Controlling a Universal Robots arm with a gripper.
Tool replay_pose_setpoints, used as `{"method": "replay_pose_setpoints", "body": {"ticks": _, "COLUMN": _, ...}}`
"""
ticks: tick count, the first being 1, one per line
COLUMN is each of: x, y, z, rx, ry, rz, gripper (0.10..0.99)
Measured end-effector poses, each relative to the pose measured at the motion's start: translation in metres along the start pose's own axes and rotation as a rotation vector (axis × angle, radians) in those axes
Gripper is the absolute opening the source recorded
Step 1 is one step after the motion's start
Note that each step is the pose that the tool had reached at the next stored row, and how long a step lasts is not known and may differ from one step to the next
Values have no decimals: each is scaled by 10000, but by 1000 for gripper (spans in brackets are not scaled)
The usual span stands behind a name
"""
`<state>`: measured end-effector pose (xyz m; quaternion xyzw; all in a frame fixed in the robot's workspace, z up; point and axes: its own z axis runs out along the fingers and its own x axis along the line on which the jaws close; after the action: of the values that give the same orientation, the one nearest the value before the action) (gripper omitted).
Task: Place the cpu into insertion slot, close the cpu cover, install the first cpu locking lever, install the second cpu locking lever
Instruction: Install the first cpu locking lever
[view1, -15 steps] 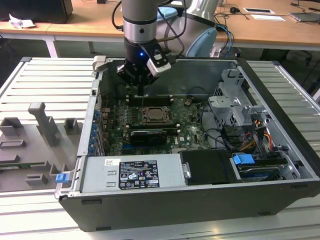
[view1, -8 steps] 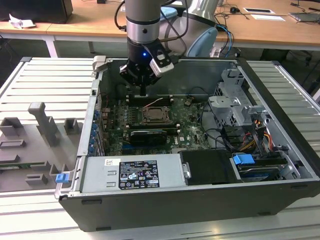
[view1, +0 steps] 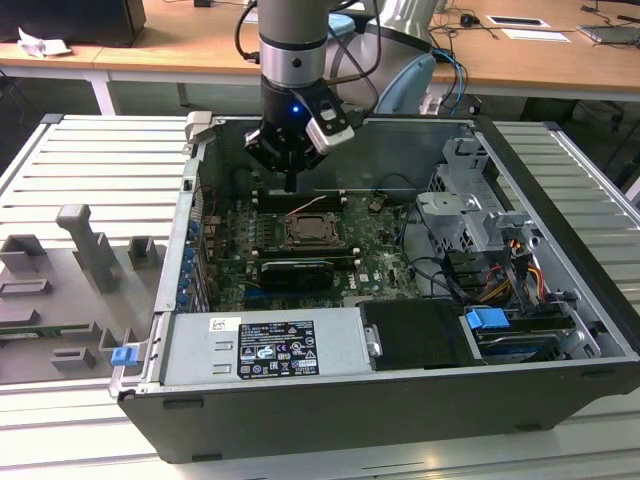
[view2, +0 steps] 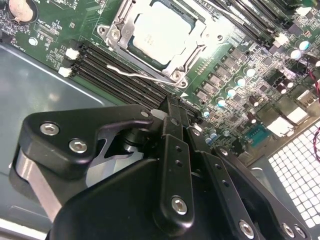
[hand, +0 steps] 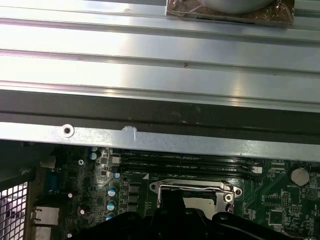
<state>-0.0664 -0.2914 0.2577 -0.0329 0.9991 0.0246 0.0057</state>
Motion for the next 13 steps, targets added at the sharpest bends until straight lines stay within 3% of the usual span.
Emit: {"method": "replay_pose_setpoints", "body": {"ticks": 13, "x": -2, "y": -1, "z": 20, "rx": 1, "ry": 1, "rz": 0, "gripper": 106}}
